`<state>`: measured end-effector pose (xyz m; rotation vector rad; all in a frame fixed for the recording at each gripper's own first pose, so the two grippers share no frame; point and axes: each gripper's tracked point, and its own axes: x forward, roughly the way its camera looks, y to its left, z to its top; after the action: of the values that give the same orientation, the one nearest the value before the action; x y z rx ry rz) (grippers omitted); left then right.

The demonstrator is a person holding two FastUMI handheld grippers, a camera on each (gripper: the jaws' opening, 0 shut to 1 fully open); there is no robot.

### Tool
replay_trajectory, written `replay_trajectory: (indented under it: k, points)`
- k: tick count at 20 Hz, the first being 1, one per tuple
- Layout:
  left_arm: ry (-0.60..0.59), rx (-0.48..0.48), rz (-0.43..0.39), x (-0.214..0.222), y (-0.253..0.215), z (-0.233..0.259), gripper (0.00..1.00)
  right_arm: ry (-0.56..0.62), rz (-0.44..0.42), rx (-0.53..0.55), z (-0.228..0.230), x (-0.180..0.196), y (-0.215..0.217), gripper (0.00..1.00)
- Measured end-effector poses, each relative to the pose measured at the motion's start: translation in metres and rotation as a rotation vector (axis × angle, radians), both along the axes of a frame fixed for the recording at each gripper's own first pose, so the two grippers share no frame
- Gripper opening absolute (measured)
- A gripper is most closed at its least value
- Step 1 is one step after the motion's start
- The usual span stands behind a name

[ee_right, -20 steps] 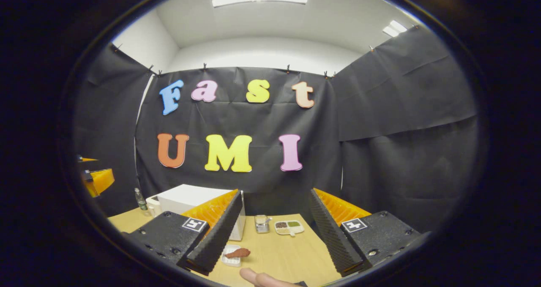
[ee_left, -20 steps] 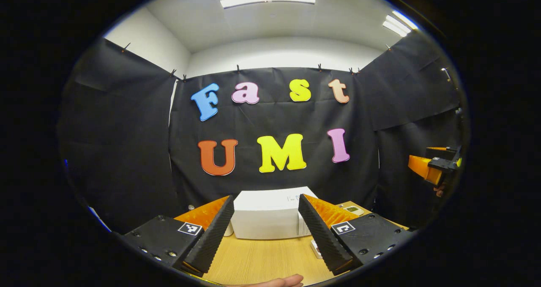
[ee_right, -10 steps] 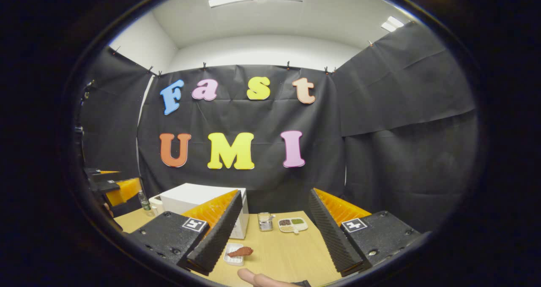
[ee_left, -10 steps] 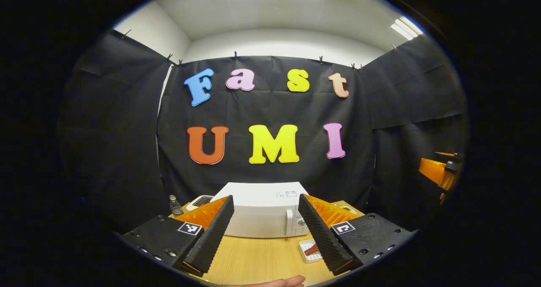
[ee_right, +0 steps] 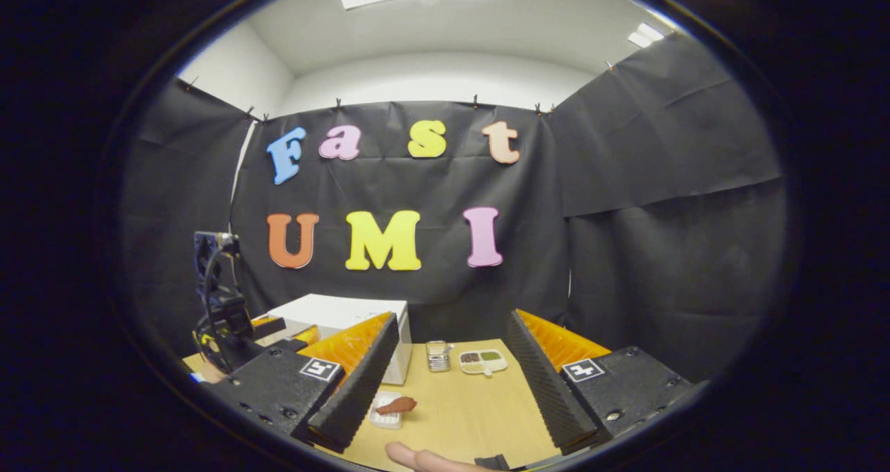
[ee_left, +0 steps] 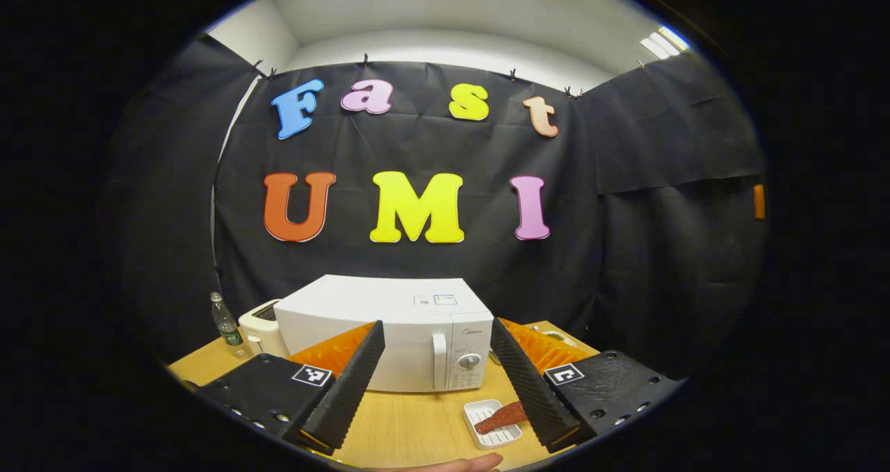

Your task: Open the microwave oven with the left hand, put the food in, and close the microwave oven.

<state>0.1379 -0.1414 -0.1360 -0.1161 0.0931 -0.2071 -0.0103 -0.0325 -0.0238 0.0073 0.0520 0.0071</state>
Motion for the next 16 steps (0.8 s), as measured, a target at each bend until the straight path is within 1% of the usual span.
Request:
replay_trajectory:
  k: [2, 6, 7, 8, 10, 11, 12, 13, 14, 15, 16]
  points:
    - [0.027, -0.003, -0.007, 0.015, -0.013, -0.028, 0.94, -0.009, -0.011, 0.003, 0.003, -0.004, -0.005, 1.00]
    - [0.072, 0.035, 0.028, 0.046, -0.016, -0.084, 0.94, 0.002, -0.021, 0.018, -0.008, -0.012, -0.018, 1.00]
    - [0.070, 0.029, 0.024, 0.052, -0.019, -0.094, 0.95, 0.009, -0.011, 0.031, -0.012, -0.015, -0.018, 0.95]
    - [0.075, 0.016, 0.023, 0.058, -0.022, -0.103, 0.95, 0.017, 0.001, 0.042, -0.015, -0.016, -0.018, 1.00]
    - [0.100, -0.006, 0.028, 0.070, -0.026, -0.122, 0.94, 0.030, 0.015, 0.048, -0.024, -0.019, -0.022, 1.00]
    - [0.116, -0.014, 0.028, 0.076, -0.028, -0.130, 0.86, 0.034, 0.018, 0.046, -0.026, -0.019, -0.024, 0.95]
    - [0.131, -0.011, 0.030, 0.082, -0.029, -0.137, 0.86, 0.039, 0.018, 0.043, -0.028, -0.018, -0.027, 1.00]
    - [0.139, -0.006, 0.043, 0.088, -0.028, -0.145, 0.94, 0.053, 0.017, 0.044, -0.033, -0.019, -0.030, 1.00]
    - [0.147, -0.011, 0.046, 0.093, -0.030, -0.151, 0.94, 0.059, 0.020, 0.052, -0.034, -0.019, -0.031, 0.95]
    - [0.152, -0.022, 0.035, 0.097, -0.035, -0.155, 0.92, 0.057, 0.032, 0.059, -0.033, -0.020, -0.030, 1.00]
    - [0.155, -0.027, 0.031, 0.102, -0.038, -0.158, 0.92, 0.053, 0.037, 0.066, -0.032, -0.019, -0.032, 1.00]
